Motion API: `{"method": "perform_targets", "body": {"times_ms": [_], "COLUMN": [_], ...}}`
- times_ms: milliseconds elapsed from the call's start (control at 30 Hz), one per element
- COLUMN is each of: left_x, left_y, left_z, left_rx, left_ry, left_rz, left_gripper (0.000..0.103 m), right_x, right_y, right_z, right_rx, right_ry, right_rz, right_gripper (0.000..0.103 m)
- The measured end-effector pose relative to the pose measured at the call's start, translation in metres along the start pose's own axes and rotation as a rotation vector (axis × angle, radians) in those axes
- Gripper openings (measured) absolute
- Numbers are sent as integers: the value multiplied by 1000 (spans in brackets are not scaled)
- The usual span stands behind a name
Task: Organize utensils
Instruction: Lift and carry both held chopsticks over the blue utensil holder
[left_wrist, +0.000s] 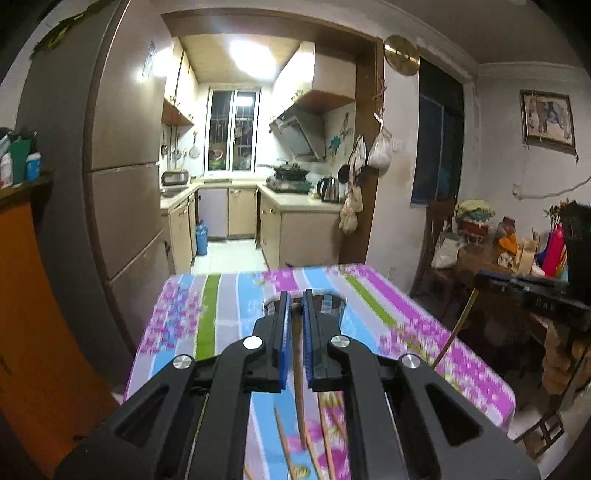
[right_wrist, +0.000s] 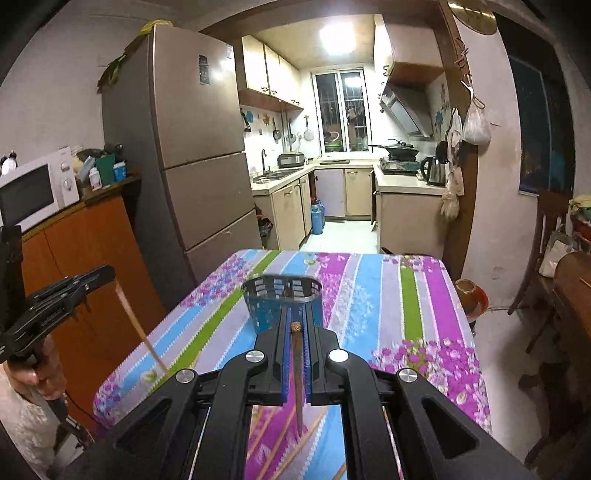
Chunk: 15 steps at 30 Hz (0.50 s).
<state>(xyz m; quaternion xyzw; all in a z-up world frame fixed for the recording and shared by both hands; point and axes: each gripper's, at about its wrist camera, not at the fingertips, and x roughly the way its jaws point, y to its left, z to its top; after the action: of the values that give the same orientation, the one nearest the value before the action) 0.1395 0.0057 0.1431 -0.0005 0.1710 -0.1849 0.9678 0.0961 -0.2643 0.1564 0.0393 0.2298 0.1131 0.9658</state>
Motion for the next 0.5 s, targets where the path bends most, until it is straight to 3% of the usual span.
{"method": "perform_targets", "body": {"times_ms": [267, 500], "left_x": [32, 81], "left_y": [-10, -17], "left_z": [83, 114], "left_rx": [46, 64], "left_ry": [-122, -152], "left_rz": [19, 40], "left_gripper": [5, 5], "right_x": [18, 57], "right_y": [5, 8], "right_z": [86, 129], "right_rx": [-9, -14], "right_ry": [-111, -158], "right_rz": [-27, -42], "right_gripper": [7, 7]}}
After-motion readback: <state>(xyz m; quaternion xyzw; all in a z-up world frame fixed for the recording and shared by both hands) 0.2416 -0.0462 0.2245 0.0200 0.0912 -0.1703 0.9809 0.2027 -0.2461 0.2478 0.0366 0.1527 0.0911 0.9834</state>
